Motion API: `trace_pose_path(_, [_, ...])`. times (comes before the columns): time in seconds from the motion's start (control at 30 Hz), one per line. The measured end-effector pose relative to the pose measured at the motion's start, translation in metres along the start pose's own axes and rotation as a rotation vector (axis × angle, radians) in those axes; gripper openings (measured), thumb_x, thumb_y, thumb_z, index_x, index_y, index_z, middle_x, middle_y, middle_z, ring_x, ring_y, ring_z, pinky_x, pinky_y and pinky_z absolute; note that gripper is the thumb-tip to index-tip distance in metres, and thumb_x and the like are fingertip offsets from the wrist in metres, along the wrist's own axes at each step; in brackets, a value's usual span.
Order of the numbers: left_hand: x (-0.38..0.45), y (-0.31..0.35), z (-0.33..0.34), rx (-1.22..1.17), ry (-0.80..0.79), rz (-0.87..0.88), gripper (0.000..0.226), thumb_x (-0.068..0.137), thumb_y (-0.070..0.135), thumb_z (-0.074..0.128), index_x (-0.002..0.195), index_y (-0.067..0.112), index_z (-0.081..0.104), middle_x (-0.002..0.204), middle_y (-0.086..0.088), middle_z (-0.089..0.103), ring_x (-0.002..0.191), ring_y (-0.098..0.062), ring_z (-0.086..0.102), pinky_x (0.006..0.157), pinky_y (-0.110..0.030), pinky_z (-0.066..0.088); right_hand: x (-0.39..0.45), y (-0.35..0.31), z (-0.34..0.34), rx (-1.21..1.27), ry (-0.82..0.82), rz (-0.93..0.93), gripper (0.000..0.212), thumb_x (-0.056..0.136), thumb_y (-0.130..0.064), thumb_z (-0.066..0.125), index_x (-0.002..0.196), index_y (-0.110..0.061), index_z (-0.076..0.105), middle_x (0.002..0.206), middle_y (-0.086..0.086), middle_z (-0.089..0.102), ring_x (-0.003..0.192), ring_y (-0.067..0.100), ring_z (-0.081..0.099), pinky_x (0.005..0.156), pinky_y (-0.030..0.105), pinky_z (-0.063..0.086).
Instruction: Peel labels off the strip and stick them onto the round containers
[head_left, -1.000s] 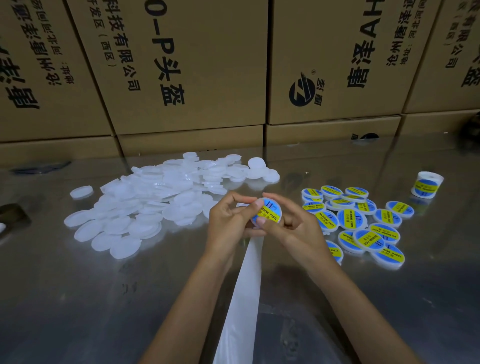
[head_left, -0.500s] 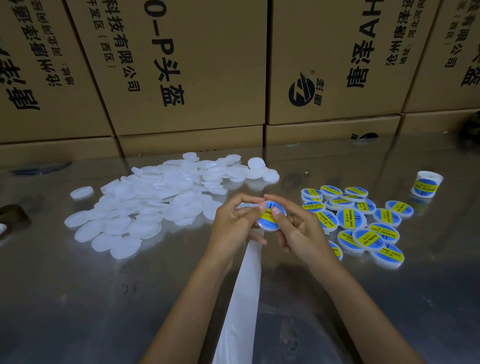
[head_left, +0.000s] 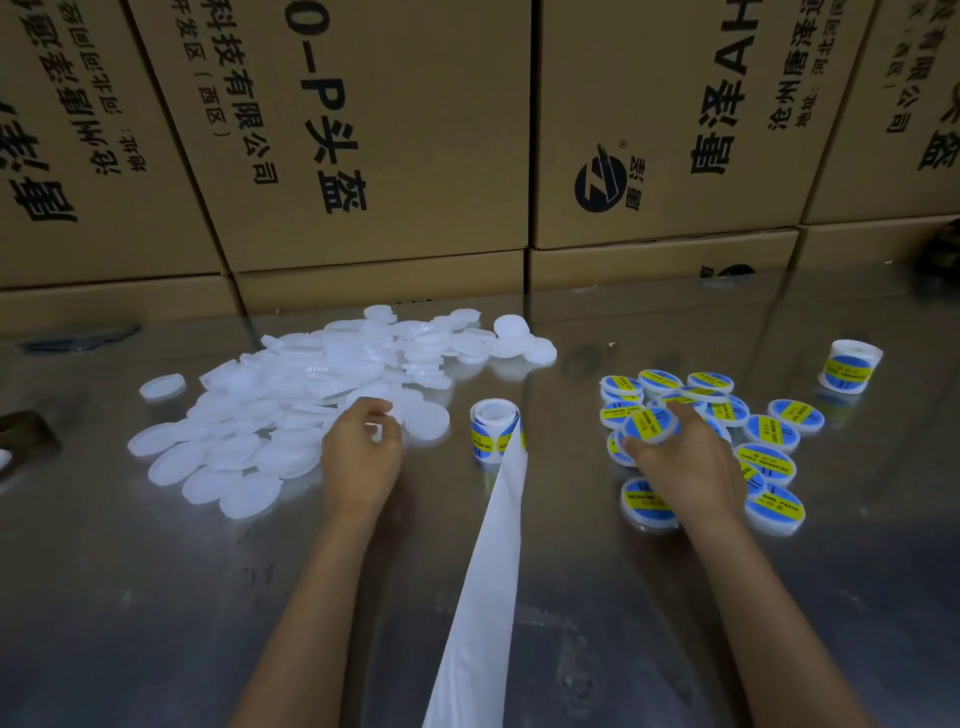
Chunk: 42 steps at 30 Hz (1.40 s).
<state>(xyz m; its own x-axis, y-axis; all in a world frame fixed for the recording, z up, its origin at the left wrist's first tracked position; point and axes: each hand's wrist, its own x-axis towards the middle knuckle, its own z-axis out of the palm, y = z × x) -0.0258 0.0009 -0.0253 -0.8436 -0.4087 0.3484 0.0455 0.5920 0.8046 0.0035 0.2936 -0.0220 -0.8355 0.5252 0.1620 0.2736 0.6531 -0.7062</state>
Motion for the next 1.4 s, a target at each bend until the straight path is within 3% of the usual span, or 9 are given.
trace_pose_path(0.23, [0.005, -0.016, 0.028, 0.598, -0.276, 0.409, 0.045, 0.102, 0.04, 0.047, 0.146, 0.027, 0.052, 0.164, -0.005, 0.025, 0.153, -0.028, 0.012, 0.122, -0.044, 0.008, -0.01, -0.01, 0.004, -0.093, 0.077, -0.073, 0.066, 0.087, -0.051, 0.064, 0.144, -0.026, 0.041, 0.113, 0.011, 0.068, 0.108, 0.036, 0.061, 0.072, 0.036, 0.034])
trace_pose_path(0.33, [0.004, -0.015, 0.029, 0.527, -0.281, 0.434, 0.037, 0.101, 0.039, 0.05, 0.134, 0.029, 0.064, 0.161, -0.006, 0.032, 0.153, -0.026, 0.016, 0.125, -0.042, 0.003, -0.027, -0.024, 0.014, -0.008, 0.083, -0.227, 0.046, 0.093, -0.042, 0.056, 0.137, -0.029, 0.049, 0.09, 0.007, 0.07, 0.097, 0.035, 0.063, 0.07, 0.036, 0.039])
trace_pose_path(0.43, [0.0, -0.01, 0.027, 0.368, -0.25, 0.407, 0.026, 0.099, 0.03, 0.056, 0.116, 0.023, 0.075, 0.15, -0.008, 0.05, 0.145, -0.026, 0.032, 0.118, -0.036, 0.018, -0.048, -0.038, 0.03, 0.189, -0.015, -0.354, 0.032, 0.095, -0.029, 0.057, 0.127, -0.025, 0.06, 0.066, -0.006, 0.06, 0.084, 0.028, 0.063, 0.072, 0.037, 0.047])
trace_pose_path(0.53, [-0.004, -0.007, 0.028, 0.316, -0.258, 0.374, 0.016, 0.092, 0.02, 0.061, 0.101, 0.017, 0.074, 0.123, -0.003, 0.064, 0.122, -0.027, 0.046, 0.098, -0.035, 0.035, -0.054, -0.043, 0.045, 0.33, -0.127, -0.418, 0.034, 0.095, -0.014, 0.055, 0.129, -0.018, 0.06, 0.098, -0.002, 0.067, 0.098, 0.021, 0.062, 0.088, 0.034, 0.048])
trace_pose_path(0.73, [-0.004, -0.009, 0.026, 0.397, -0.359, 0.236, 0.04, 0.093, 0.043, 0.062, 0.126, 0.021, 0.067, 0.122, -0.005, 0.052, 0.118, -0.024, 0.034, 0.101, -0.032, 0.034, -0.036, -0.047, 0.061, 0.478, -0.356, -0.299, 0.051, 0.1, -0.006, 0.048, 0.149, -0.015, 0.04, 0.144, 0.0, 0.051, 0.136, 0.013, 0.044, 0.112, 0.026, 0.033])
trace_pose_path(0.87, [-0.004, -0.005, 0.024, 0.129, -0.377, 0.107, 0.032, 0.085, 0.034, 0.076, 0.112, 0.02, 0.066, 0.105, 0.001, 0.055, 0.111, -0.021, 0.043, 0.088, -0.028, 0.041, -0.031, -0.048, 0.071, 0.504, -0.44, -0.274, 0.055, 0.099, -0.006, 0.049, 0.151, -0.019, 0.035, 0.143, 0.002, 0.054, 0.132, 0.013, 0.049, 0.114, 0.033, 0.035])
trace_pose_path(1.1, [-0.006, 0.015, 0.011, -0.406, -0.258, -0.111, 0.032, 0.089, 0.006, 0.071, 0.103, 0.027, 0.051, 0.097, -0.012, 0.07, 0.063, -0.021, 0.063, 0.051, -0.027, 0.05, -0.03, -0.045, 0.077, 0.541, -0.36, -0.257, 0.046, 0.086, -0.01, 0.071, 0.129, -0.019, 0.056, 0.112, -0.001, 0.065, 0.106, 0.015, 0.062, 0.098, 0.033, 0.05])
trace_pose_path(1.27, [-0.02, 0.042, 0.013, -0.763, -0.358, -0.113, 0.02, 0.087, 0.004, 0.073, 0.096, 0.022, 0.073, 0.1, -0.011, 0.072, 0.07, -0.02, 0.068, 0.058, -0.029, 0.054, -0.031, -0.045, 0.079, 0.521, -0.336, -0.29, 0.033, 0.077, -0.009, 0.079, 0.104, -0.022, 0.066, 0.1, 0.0, 0.067, 0.101, 0.018, 0.06, 0.093, 0.041, 0.051])
trace_pose_path(1.4, [-0.03, 0.053, 0.029, -0.683, -0.411, -0.023, 0.019, 0.089, 0.007, 0.072, 0.089, 0.026, 0.069, 0.082, 0.009, 0.076, 0.074, -0.004, 0.07, 0.064, -0.017, 0.053, -0.032, -0.044, 0.079, 0.496, -0.31, -0.312, 0.033, 0.072, -0.013, 0.081, 0.095, -0.027, 0.063, 0.088, -0.006, 0.063, 0.095, 0.017, 0.057, 0.08, 0.029, 0.05])
